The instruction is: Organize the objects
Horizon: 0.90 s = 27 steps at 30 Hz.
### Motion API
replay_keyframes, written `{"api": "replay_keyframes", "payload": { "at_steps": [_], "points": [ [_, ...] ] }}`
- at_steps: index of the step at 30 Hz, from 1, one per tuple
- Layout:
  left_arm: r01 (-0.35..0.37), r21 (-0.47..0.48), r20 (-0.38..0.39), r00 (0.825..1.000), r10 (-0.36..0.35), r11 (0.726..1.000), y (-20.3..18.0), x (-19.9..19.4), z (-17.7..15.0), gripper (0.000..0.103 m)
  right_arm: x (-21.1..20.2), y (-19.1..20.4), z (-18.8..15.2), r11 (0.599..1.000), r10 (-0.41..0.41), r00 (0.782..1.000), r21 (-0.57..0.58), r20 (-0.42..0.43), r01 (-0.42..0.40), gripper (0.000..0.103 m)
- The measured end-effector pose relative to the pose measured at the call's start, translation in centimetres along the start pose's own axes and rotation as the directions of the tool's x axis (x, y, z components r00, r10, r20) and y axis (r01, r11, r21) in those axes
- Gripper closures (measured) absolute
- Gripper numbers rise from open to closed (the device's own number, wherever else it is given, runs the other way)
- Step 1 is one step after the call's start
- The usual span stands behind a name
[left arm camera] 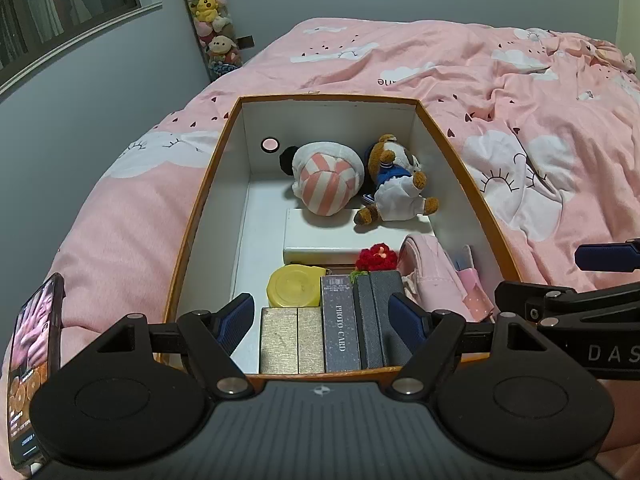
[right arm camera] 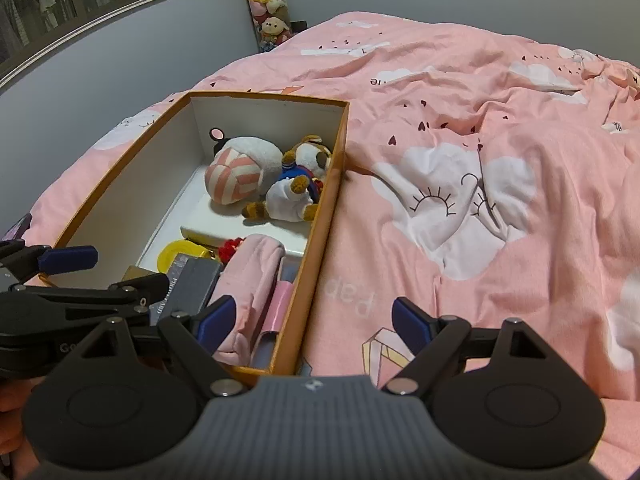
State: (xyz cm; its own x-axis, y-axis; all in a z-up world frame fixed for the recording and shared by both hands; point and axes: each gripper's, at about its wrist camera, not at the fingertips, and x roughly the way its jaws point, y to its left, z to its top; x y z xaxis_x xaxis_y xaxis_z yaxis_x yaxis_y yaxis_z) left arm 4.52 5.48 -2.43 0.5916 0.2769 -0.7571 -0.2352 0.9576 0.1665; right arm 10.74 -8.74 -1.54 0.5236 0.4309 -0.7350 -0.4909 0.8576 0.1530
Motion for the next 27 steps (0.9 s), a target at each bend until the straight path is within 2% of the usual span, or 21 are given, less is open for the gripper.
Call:
{"api": "replay_keyframes", "payload": {
  "at_steps": [27],
  "points": [
    [0.000, 0.009, 0.006, 1.000, 0.000, 1.000, -0.08, -0.01, 0.06, 0.014, 0.14, -0.21, -0.13, 1.000, -0.001, 1.000, 0.007, -0.010, 0.001, 0.017]
  ]
}}
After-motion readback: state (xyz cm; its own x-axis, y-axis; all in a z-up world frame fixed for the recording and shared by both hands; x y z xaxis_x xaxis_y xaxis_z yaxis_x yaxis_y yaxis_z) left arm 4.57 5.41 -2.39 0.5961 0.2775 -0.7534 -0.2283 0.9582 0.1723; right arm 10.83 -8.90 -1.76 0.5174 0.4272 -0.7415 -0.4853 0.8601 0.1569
